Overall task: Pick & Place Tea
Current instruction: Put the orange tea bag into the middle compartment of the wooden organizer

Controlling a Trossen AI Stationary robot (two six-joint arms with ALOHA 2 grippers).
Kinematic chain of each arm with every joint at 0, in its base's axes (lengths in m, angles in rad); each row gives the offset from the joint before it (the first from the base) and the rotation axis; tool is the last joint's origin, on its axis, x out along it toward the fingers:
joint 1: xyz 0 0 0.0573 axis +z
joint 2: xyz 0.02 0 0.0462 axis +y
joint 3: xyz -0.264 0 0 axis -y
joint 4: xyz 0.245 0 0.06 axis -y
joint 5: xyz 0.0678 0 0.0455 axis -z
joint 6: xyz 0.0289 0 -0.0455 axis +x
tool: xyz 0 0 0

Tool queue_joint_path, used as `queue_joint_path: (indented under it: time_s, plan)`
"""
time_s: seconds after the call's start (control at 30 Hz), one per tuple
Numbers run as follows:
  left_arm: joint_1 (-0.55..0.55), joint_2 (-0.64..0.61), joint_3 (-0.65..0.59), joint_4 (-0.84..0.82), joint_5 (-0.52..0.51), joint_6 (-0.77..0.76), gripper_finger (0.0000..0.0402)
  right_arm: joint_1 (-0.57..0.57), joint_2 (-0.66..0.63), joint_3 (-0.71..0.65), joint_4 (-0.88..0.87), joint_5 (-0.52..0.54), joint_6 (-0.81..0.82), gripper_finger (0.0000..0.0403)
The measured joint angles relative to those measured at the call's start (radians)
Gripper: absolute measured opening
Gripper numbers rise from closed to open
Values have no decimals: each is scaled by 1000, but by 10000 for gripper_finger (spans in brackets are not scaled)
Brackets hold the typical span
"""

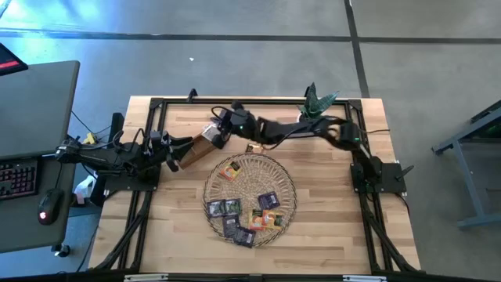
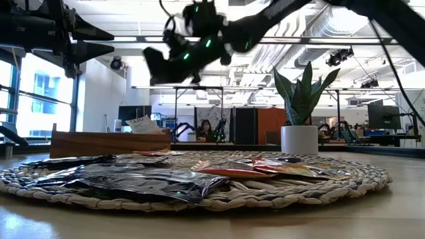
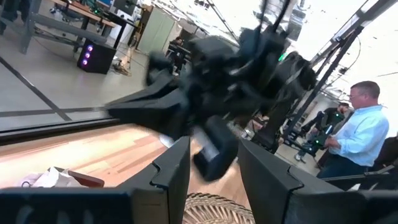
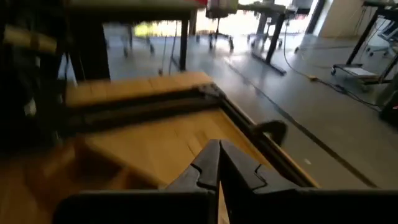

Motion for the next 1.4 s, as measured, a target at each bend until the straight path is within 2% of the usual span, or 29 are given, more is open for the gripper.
queue_joint_path:
  time_s: [0.13, 0.23, 0.3, 0.37, 0.43, 0.53, 0.7, 0.83, 0.93, 1.23, 1.4]
  plan:
    - [0, 0, 0, -10, 7, -2, 135, 7, -159, 1, -254, 0, -136, 3]
    - [0, 0, 0, -18, 30, -1, 135, 21, -281, 1, -453, 19, -162, 2]
    - [0, 0, 0, -26, 47, -1, 135, 36, -359, -1, -570, 67, -167, 2]
    - [0, 0, 0, -31, 61, -1, 135, 55, -442, -44, -617, 148, -173, 1]
    - [0, 0, 0, -31, 75, -1, 135, 73, -535, -143, -606, 204, -174, 1]
    - [0, 0, 0, -32, 78, -5, 135, 92, -666, -362, -507, 172, -137, 1]
    - [0, 0, 0, -30, 76, -28, 135, 86, -787, -748, -123, 91, 3, 2]
    - [0, 0, 0, -22, 65, -29, 135, 53, -754, -921, 100, 53, 12, 9]
    - [0, 0, 0, -22, 38, -29, 135, 17, -700, -931, 131, -9, 11, 27]
    - [0, 0, 0, -22, -2, -28, 135, -79, -475, -744, 25, -224, -4, 124]
    - [0, 0, 0, -26, -4, -25, 135, -114, -333, -624, -53, -309, -67, 150]
